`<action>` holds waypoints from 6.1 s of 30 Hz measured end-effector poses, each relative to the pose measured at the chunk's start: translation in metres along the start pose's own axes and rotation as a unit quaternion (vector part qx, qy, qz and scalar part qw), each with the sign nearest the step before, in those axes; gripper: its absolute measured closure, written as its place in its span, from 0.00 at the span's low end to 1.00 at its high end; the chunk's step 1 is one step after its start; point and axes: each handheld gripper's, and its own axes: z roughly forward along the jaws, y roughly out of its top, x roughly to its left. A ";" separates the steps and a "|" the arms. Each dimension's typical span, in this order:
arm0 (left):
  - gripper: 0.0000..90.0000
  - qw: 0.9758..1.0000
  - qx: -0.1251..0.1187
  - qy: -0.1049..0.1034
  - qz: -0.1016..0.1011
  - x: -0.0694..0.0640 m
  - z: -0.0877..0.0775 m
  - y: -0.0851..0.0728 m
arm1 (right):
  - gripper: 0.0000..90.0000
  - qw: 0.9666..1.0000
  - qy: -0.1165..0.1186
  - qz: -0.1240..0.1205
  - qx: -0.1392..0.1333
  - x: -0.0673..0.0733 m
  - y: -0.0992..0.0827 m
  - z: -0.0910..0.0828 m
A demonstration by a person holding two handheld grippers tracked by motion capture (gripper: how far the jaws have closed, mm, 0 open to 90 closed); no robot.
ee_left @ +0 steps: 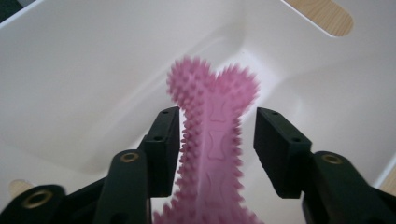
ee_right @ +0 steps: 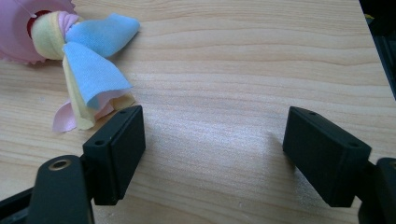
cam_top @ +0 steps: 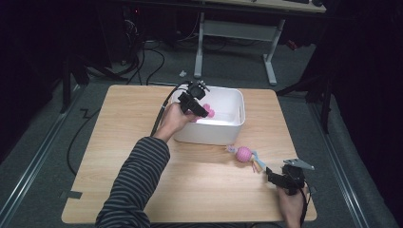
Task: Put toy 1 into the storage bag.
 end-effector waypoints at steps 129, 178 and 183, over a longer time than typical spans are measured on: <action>0.39 0.972 -0.190 0.027 -0.135 -0.002 -0.112 -0.232 | 0.23 1.000 0.003 -0.006 -0.001 0.002 0.000 0.000; 0.37 0.976 -0.126 0.037 -0.172 -0.014 -0.026 -0.270 | 0.23 1.000 0.003 -0.006 -0.001 0.002 0.000 0.000; 0.37 0.978 -0.122 0.041 -0.166 -0.016 -0.017 -0.266 | 0.23 1.000 0.004 -0.006 -0.001 0.002 0.000 0.000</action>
